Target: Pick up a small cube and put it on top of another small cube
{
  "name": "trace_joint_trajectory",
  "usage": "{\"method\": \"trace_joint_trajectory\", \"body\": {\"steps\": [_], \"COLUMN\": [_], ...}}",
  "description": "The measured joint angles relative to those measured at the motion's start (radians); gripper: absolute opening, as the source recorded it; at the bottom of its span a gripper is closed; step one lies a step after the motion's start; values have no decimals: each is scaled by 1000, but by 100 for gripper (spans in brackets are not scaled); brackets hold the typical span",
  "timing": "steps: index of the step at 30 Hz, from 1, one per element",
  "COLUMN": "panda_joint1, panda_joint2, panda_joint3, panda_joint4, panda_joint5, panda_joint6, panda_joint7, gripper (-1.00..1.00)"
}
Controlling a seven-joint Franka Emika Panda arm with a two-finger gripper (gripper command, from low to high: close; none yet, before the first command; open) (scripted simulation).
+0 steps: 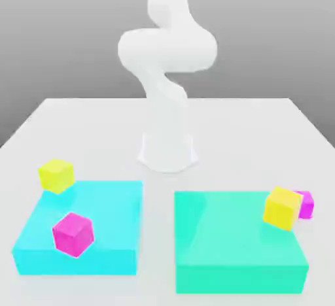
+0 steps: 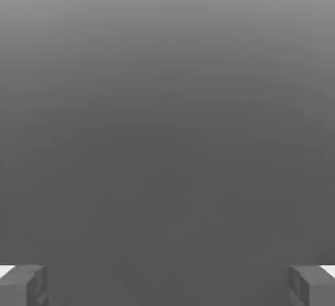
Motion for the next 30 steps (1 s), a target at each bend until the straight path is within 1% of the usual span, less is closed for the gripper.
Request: {"method": "trace_joint_trajectory", "body": {"steps": [14, 17, 18, 21, 22, 24, 28, 29, 30], "panda_joint1": [298, 357, 395, 462, 476, 511, 629, 649, 649], "panda_joint2": [512, 622, 659, 771, 808, 883, 1027, 1048, 1048], "panda_joint3": [223, 276, 293, 326, 324, 284, 140, 117, 117], "panda_joint4": [-241, -292, -309, -360, -368, -364, -333, -328, -328], "panda_joint5": [-36, -58, -68, -108, -131, -199, -326, -342, -342], "panda_joint6": [300, 362, 383, 445, 468, 520, 629, 645, 645], "panda_joint7": [-264, -309, -322, -355, -351, -311, -216, -204, -204], "gripper": [0, 0, 0, 0, 0, 0, 0, -100, -100]}}
